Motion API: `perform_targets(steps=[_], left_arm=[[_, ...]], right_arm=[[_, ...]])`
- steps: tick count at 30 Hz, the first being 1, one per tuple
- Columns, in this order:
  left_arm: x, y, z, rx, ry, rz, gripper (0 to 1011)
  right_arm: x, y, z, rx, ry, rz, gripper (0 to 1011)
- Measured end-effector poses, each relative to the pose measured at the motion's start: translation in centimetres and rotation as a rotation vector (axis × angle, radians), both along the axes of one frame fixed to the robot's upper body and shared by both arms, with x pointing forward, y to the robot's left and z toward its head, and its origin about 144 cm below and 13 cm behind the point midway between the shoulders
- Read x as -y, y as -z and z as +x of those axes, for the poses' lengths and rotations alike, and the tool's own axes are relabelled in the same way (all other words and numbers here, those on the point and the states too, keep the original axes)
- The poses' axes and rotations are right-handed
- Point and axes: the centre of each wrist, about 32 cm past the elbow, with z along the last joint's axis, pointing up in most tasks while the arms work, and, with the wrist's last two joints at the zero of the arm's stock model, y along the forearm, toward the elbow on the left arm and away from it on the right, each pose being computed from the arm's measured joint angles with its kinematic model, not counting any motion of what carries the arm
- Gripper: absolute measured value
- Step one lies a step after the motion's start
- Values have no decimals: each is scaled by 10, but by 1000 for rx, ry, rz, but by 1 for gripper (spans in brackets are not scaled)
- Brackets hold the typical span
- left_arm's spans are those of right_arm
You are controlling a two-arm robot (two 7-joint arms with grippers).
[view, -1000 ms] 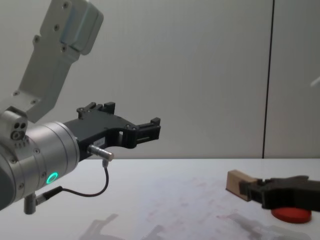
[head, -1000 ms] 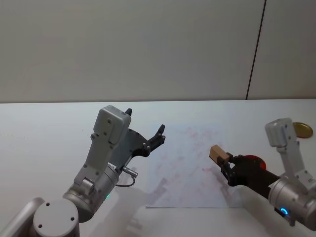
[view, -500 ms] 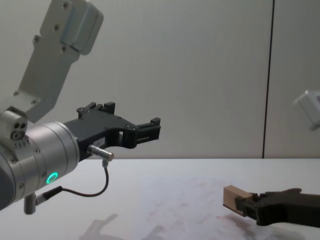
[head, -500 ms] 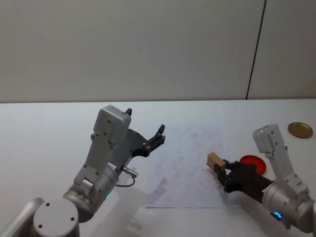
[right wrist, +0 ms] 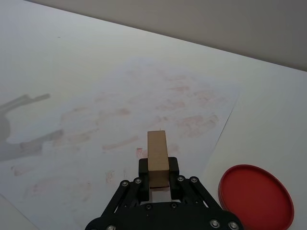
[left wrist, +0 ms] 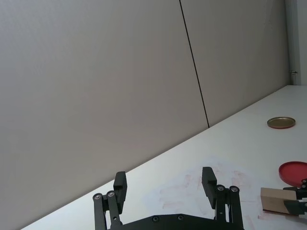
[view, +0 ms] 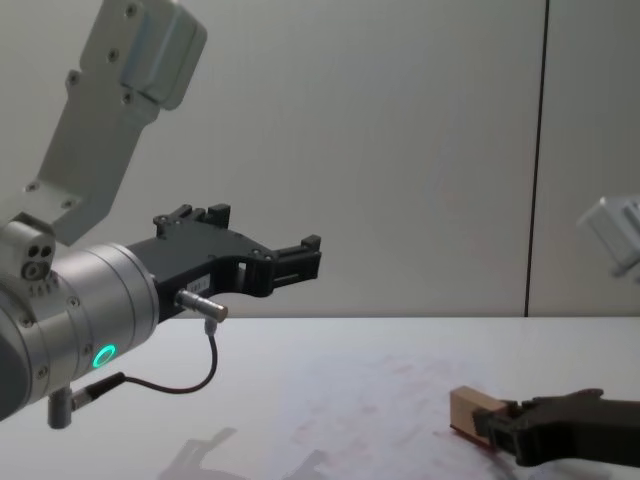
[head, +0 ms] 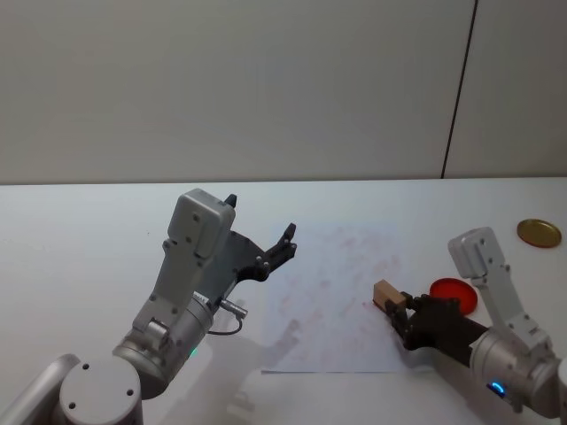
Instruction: Use the one hand to pick up the stamp and affix it onto the A4 paper.
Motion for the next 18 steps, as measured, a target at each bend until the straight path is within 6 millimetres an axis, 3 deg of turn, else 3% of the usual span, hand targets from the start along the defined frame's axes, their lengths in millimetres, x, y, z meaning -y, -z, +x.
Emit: perform_targets(steps=[18], left_arm=[[0, 0, 0, 0, 0, 0, 993]], right_arm=[[3, 3, 3, -28, -9, -29, 216]])
